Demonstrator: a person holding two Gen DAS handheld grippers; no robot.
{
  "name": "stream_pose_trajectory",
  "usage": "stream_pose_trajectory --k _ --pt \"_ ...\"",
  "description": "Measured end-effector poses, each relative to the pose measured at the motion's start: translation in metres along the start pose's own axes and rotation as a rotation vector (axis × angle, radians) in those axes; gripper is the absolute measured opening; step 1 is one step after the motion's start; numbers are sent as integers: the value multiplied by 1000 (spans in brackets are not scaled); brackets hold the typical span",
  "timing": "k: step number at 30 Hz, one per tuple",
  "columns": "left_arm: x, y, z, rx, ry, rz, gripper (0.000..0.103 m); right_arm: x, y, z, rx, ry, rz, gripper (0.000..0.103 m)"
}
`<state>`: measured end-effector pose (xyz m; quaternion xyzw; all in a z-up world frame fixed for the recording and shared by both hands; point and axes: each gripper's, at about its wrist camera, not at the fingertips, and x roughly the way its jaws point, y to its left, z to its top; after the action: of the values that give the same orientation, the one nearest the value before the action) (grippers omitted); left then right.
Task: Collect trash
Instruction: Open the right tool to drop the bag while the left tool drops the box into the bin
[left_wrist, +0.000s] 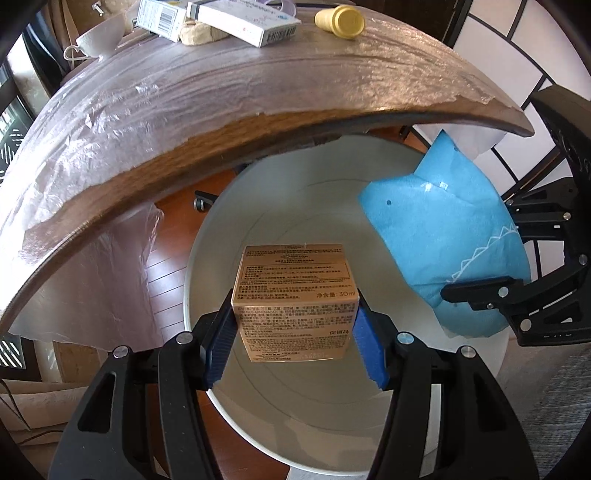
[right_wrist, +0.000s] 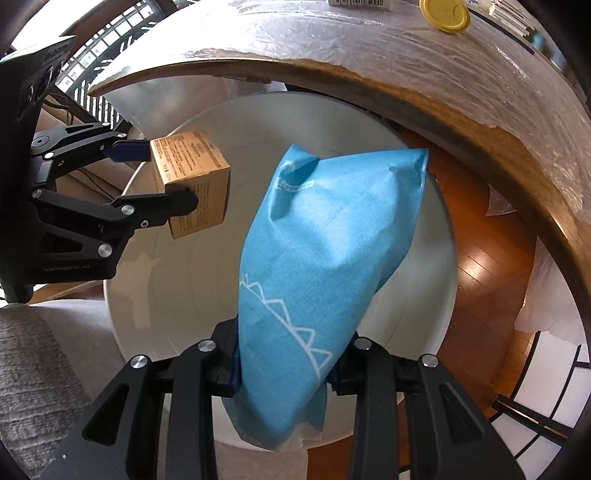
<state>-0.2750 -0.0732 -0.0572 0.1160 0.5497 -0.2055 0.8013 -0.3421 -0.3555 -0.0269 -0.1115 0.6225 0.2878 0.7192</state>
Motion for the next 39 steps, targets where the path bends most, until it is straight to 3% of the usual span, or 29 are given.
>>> stream_pose_trajectory --k 29,31,33,35,39 --pt "20 6 4 14 51 8 60 17 9 15 21 50 -23 34" --pt "20 5 5 24 47 1 62 14 11 16 23 38 -40 42" --pt "18 5 6 31 39 33 77 8 11 13 32 19 -47 63" --pt "14 8 7 27 22 49 80 -2 11 12 44 0 -49 69" --pt "-8 18 13 -21 -5 24 80 -33 11 10 52 -51 -93 69"
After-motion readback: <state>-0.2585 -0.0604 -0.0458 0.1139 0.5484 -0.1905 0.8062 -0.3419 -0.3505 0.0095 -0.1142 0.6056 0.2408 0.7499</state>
